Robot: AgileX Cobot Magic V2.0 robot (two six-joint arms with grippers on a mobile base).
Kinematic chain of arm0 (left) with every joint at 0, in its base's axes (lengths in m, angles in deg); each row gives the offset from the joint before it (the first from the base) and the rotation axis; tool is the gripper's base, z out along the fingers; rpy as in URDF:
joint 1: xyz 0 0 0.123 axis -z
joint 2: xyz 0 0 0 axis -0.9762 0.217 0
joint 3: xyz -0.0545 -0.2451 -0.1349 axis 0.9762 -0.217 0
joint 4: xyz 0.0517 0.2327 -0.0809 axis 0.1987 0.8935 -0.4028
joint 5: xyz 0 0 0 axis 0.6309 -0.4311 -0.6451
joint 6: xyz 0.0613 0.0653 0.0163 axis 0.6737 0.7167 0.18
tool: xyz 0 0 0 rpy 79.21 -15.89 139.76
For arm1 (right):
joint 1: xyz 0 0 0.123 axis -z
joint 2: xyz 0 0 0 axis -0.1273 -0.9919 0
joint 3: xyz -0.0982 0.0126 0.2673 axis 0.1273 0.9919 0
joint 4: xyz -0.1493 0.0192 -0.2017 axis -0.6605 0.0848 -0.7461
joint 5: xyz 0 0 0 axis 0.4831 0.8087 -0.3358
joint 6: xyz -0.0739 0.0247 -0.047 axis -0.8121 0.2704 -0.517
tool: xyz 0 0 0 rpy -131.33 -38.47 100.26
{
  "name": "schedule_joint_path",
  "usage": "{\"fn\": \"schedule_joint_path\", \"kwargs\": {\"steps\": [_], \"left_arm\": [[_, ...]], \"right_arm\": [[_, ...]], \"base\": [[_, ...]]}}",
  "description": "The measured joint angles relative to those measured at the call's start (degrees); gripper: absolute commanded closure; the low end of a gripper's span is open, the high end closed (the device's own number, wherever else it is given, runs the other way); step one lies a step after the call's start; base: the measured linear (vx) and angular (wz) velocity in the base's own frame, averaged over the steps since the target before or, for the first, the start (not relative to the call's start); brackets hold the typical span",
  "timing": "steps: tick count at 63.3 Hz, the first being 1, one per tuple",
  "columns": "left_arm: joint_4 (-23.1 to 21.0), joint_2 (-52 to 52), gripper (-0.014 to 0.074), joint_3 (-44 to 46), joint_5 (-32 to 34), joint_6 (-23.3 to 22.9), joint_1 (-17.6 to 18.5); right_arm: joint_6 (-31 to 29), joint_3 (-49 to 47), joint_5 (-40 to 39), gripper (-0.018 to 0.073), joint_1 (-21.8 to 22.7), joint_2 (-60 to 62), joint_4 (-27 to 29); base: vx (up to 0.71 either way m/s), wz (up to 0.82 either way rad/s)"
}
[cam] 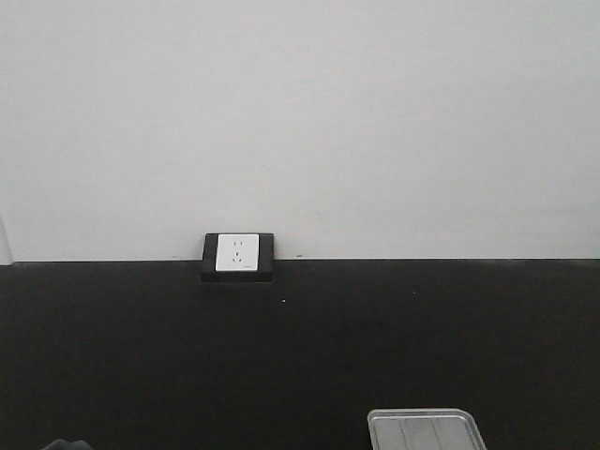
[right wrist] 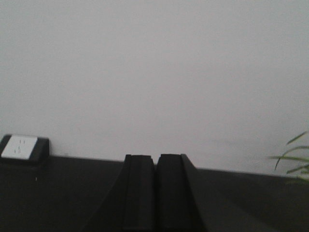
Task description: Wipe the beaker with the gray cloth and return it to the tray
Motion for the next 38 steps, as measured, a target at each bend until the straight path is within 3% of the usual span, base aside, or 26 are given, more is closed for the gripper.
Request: {"fn": "schedule_joint_path", "kwargs": {"steps": [10,19,33,38], "left_arm": [[-0.11,6.95,0.0512,0.0,-5.01,-0.16,0.0],[-0.28,10.9,0.0384,0.0,-8.08,-0.29,0.0],[-0.28,13.78,0.0062,0.0,-8.9,-0.4,0.0],[-0.32,15.39,0.0008,0.0,-8.75,-0.4,0.0]], "right_arm": [[0.07,0.0,0.79,0.0534,0.0,-7.26,0.13],[0.19,0.0,0.95,0.0472,0.0,-10.5,0.18],[0.19,0.0,2.32,0.0256,0.0,-11.22,0.24],[0.19,0.0,3.43,0.0167,0.0,-11.22,0.24]], "base": [[0.0,0.0],[0.0,0.0],[0.0,0.0],[0.0,0.0]]}}
